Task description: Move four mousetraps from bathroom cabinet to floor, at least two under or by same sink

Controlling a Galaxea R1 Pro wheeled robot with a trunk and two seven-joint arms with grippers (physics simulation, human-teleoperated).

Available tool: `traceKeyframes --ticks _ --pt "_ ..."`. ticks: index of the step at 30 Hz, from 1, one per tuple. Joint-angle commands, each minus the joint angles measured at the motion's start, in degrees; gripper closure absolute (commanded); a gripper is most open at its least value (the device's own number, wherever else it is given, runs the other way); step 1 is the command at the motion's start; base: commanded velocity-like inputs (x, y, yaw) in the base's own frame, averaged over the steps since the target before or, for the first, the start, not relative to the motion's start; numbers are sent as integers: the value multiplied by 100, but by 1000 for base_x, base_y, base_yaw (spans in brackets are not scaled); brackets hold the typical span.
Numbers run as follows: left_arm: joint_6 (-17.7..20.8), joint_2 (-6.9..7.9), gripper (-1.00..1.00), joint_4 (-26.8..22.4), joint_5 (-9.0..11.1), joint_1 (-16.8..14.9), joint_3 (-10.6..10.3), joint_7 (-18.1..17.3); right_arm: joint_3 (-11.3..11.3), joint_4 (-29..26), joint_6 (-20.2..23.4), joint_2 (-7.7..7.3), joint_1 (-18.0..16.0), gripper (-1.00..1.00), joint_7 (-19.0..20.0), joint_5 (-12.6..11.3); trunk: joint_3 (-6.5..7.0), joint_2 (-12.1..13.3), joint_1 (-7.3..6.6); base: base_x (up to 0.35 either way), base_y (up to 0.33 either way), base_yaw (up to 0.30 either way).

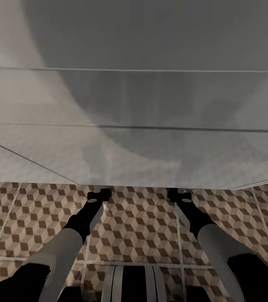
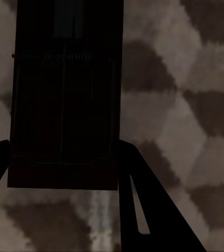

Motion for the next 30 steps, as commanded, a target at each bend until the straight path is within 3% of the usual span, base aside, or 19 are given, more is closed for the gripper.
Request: traceKeyframes --ticks 1,30 --pt "51 3 100 -4 18 0 -39 51 47 -4 29 -5 -1 100 -33 -77 -3 -1 -1 0 0 0" --pt "74 5 100 -11 9 -3 -47 42 12 364 -24 19 -1 100 -30 -69 -3 -1 -1 0 0 0"
